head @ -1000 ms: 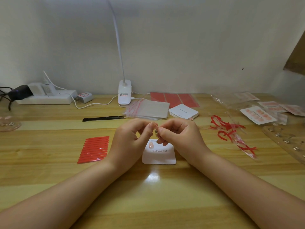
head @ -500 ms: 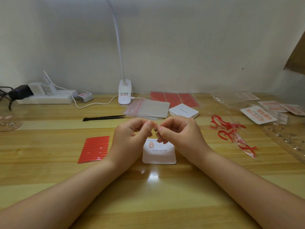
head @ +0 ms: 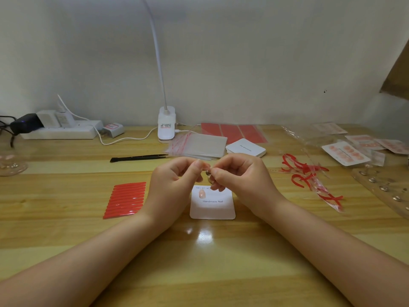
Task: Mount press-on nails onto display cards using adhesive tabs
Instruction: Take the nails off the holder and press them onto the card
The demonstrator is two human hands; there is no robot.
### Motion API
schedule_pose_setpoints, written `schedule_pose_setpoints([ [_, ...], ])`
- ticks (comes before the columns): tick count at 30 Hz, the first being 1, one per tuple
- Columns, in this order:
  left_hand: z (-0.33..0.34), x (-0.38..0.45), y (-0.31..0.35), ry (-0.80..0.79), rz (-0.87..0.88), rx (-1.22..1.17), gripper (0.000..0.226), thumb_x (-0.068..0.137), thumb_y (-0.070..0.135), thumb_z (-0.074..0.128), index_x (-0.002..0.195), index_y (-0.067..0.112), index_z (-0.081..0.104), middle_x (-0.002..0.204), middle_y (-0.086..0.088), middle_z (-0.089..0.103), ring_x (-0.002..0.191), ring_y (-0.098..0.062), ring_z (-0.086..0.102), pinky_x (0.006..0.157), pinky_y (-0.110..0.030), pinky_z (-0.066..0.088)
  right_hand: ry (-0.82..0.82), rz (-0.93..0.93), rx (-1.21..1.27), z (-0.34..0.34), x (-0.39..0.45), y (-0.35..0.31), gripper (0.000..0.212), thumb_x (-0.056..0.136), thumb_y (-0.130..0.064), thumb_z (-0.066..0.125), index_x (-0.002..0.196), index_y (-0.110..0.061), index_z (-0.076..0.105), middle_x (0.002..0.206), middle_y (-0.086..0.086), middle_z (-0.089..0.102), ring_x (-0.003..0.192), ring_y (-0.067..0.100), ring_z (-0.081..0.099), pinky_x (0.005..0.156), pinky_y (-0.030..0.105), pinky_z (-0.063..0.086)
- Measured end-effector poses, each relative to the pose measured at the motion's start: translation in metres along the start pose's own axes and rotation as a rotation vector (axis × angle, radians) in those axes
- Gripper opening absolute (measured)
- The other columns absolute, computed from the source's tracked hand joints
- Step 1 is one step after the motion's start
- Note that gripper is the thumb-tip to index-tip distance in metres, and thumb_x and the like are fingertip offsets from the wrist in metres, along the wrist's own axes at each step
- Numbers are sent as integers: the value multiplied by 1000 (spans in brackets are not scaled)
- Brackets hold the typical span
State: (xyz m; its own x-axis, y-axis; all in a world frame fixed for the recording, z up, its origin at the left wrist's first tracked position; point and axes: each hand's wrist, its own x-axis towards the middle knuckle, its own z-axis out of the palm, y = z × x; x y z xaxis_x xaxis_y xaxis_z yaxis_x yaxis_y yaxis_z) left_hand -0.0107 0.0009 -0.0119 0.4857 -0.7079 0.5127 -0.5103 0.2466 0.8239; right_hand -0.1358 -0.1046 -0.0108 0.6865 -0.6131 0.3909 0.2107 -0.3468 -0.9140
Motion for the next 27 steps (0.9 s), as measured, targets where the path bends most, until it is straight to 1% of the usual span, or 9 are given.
schedule_pose_setpoints([
  [4,0,0,2,8,-22,-19,18,92,13,60,81,16,73,62,16,64,63,0,58,64,-9,43,-2,2,3,0,0,-1,8,85,6,64,80,3,69,68,9,67,61,17,67,59,25,52],
  [8,0,1,3,18,-9,-15,19,93,12,59,80,16,73,61,18,64,63,0,58,63,-9,42,-6,-3,11,-1,0,-2,9,86,5,64,80,0,69,68,7,67,62,17,67,60,25,52],
  [12,-3,0,3,40,44,28,17,94,20,60,85,14,74,65,16,66,66,-3,61,64,-11,45,-22,1,46,-2,0,-4,6,87,0,66,86,4,70,71,8,69,65,18,69,63,26,55],
  [16,-3,2,3,65,26,21,16,93,17,59,88,12,74,71,6,70,66,-3,62,66,-16,49,-43,18,92,-2,0,-5,12,91,-5,63,94,5,69,83,12,73,72,23,72,67,30,58],
  [19,-2,1,4,52,25,10,16,92,19,59,88,14,74,74,4,71,67,-4,63,67,-20,52,-50,26,99,-1,-1,-4,13,91,-3,62,95,8,67,83,13,72,74,26,72,68,31,58],
  [21,-1,0,5,56,28,5,17,91,22,59,88,14,75,75,3,72,67,-5,64,68,-21,53,-50,29,116,-1,-1,-5,17,90,-5,64,96,10,66,83,15,71,75,28,72,68,33,58],
  [24,-2,0,5,54,39,13,17,91,23,60,88,15,75,75,5,72,69,-5,65,68,-21,52,-60,40,150,0,-1,-7,28,84,-15,60,94,10,65,82,17,70,75,29,71,69,35,59],
  [26,-2,-1,5,39,73,41,16,92,23,61,87,16,75,72,10,71,70,-4,65,67,-19,50,-43,27,104,0,-1,-8,23,86,-15,67,91,8,67,79,16,70,73,27,71,68,34,58],
  [27,-3,-2,5,31,92,60,16,92,25,62,87,17,75,71,11,70,71,-5,65,66,-20,51,-30,16,73,0,-1,-8,20,87,-13,70,90,7,67,77,16,70,72,26,71,67,34,58],
])
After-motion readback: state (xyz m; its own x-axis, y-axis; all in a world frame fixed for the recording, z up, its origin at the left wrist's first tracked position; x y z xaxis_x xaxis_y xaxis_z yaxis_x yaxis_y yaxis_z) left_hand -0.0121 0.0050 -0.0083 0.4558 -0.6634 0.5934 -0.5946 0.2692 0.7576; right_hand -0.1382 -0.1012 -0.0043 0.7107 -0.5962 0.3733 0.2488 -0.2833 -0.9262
